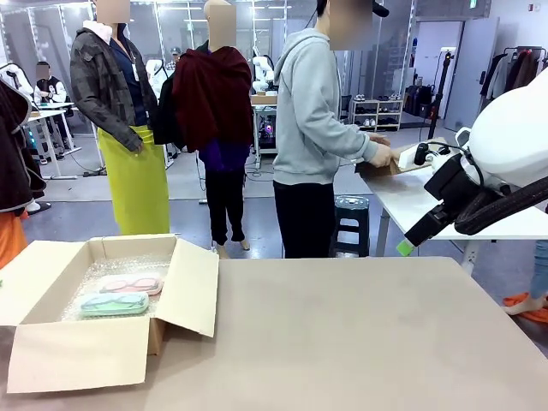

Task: Pack the glasses set securely to prepare it for shipping.
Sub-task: Position the Package Box on the left side of the table.

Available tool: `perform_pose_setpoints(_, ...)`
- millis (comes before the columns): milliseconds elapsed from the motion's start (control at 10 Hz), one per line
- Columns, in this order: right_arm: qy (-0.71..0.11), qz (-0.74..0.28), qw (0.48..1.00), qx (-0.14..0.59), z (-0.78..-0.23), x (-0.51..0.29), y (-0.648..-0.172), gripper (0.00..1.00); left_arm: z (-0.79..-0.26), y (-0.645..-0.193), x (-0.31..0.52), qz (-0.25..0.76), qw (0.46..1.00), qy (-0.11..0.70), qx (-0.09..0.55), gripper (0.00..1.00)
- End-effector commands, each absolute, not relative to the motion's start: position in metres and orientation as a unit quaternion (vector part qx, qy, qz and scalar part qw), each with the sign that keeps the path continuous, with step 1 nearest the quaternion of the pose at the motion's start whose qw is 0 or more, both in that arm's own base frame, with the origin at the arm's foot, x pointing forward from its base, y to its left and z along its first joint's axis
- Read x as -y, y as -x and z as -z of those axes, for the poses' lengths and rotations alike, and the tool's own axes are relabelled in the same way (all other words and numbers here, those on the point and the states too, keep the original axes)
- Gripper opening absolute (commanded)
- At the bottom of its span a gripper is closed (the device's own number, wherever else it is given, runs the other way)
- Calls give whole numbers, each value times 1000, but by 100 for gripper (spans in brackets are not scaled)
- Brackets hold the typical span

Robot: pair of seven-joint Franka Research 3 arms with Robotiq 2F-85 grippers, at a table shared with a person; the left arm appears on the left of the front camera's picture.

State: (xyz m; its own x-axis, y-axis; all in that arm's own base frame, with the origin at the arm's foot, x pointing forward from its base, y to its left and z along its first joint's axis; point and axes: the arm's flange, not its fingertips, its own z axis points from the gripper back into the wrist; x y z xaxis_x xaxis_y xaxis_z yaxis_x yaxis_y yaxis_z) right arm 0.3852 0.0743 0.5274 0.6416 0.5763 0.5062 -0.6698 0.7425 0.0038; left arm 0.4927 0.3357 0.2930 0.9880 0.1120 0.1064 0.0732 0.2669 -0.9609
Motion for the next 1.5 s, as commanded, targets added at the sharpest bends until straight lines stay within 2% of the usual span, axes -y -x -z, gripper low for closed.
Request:
perform_pose_setpoints(0,-95,-337,906,238,-530,-78,-385,100,-297,-491,-340,-9,805,589,68,75)
perform_pose_setpoints(100,-95,-337,906,238,-530,-78,-385,100,-303,-491,-342,-6,805,588,74,41)
perform_pose_setpoints(200,-95,-337,906,238,-530,-78,-385,100,-313,-490,-345,-7,811,579,84,100)
perform_pose_setpoints(300,-95,-337,906,238,-530,-78,-385,100,-331,-488,-352,-16,815,572,93,73)
perform_pose_setpoints(400,-95,-337,906,238,-530,-78,-385,100,-351,-488,-358,-18,846,523,103,100)
perform_pose_setpoints(600,-95,-337,906,238,-530,-78,-385,100,-419,-486,-356,27,871,468,146,100)
perform_pose_setpoints(700,-95,-337,906,238,-530,-78,-385,100,-463,-479,-337,60,889,425,161,96)
perform_pose_setpoints(800,-95,-337,906,238,-530,-78,-385,100,-494,-471,-313,74,899,402,155,100)
perform_pose_setpoints(900,-95,-337,906,238,-530,-78,-385,100,-519,-463,-287,88,908,365,185,100)
perform_pose_setpoints(1200,-95,-337,906,238,-530,-78,-385,100,-578,-430,-205,170,913,280,241,100)
perform_pose_setpoints(1400,-95,-337,906,238,-530,-78,-385,100,-594,-398,-150,251,908,227,248,100)
